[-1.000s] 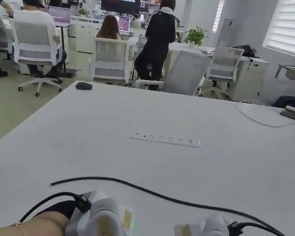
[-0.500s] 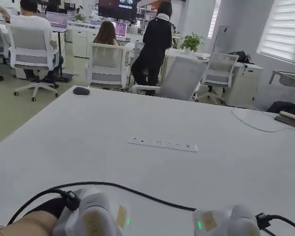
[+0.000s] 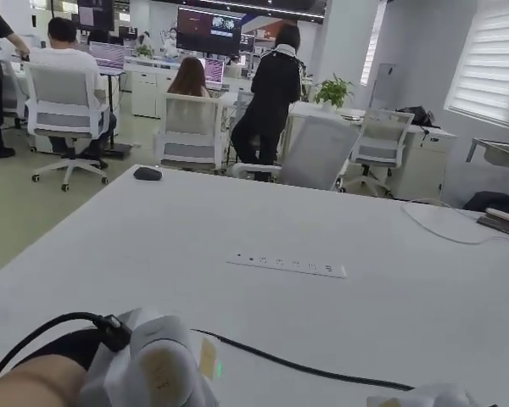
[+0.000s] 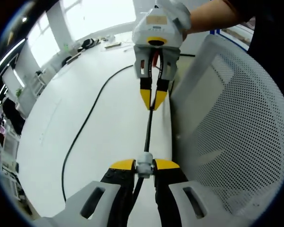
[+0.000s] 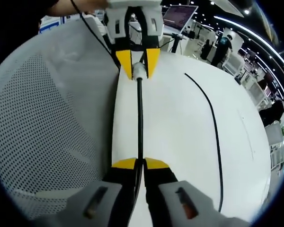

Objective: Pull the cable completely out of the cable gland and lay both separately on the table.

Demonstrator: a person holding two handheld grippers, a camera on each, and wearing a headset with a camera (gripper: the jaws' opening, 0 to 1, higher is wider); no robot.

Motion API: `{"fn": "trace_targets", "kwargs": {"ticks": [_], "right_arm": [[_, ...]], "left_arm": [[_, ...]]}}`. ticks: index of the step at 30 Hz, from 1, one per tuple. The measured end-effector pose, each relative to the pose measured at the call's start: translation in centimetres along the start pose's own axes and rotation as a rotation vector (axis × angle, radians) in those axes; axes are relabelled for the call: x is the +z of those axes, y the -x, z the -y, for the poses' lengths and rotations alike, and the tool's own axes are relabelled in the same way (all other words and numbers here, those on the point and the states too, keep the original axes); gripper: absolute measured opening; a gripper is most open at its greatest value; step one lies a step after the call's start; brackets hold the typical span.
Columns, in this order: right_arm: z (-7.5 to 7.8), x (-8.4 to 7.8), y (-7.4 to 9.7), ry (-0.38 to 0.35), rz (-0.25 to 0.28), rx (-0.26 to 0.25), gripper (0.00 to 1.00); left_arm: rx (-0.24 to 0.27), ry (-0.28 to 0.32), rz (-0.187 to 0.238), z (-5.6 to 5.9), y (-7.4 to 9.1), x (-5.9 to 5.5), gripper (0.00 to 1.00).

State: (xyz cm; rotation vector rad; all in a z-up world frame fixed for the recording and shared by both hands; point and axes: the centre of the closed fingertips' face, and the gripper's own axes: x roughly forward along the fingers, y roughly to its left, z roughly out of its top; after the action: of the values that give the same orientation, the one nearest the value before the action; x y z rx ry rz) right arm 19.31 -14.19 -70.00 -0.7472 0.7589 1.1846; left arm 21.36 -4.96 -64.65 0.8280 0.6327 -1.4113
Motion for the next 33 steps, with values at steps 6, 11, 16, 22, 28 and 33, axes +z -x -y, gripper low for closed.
{"fn": "trace_targets", "kwargs": {"ticks": [6, 11, 16, 22, 28, 33], "right_arm": [[0.4, 2.1, 0.0, -0.03, 0.023, -0.027, 0.18], [-0.3, 7.4, -1.5, -0.004, 0.118, 0.01, 0.19], [-0.7, 8.8, -2.5, 0.039, 0.117, 0.041, 0.12], [-0.6, 8.3, -1.2, 0.042, 0.121, 0.056, 0.03], [-0.1, 6.7, 0.0, 0.039, 0.109, 0.039, 0.03], [0.1, 5.7, 0.4, 0.032, 0.096, 0.026, 0.03]], "left_arm": [[0.015, -0.007, -0.012, 0.3, -0.5, 0.3, 0.16], [0.013, 0.002, -0.011, 0.8, -0.7, 0.4, 0.16], [0.025, 0.011, 0.006, 0.7, -0.2, 0.9, 0.16], [0.042, 0.018, 0.029, 0.6, 0.6, 1.6, 0.16], [0.065, 0.024, 0.046, 0.2, 1.5, 2.1, 0.16], [0.082, 0.019, 0.05, 0.0, 2.0, 2.4, 0.16]]}}
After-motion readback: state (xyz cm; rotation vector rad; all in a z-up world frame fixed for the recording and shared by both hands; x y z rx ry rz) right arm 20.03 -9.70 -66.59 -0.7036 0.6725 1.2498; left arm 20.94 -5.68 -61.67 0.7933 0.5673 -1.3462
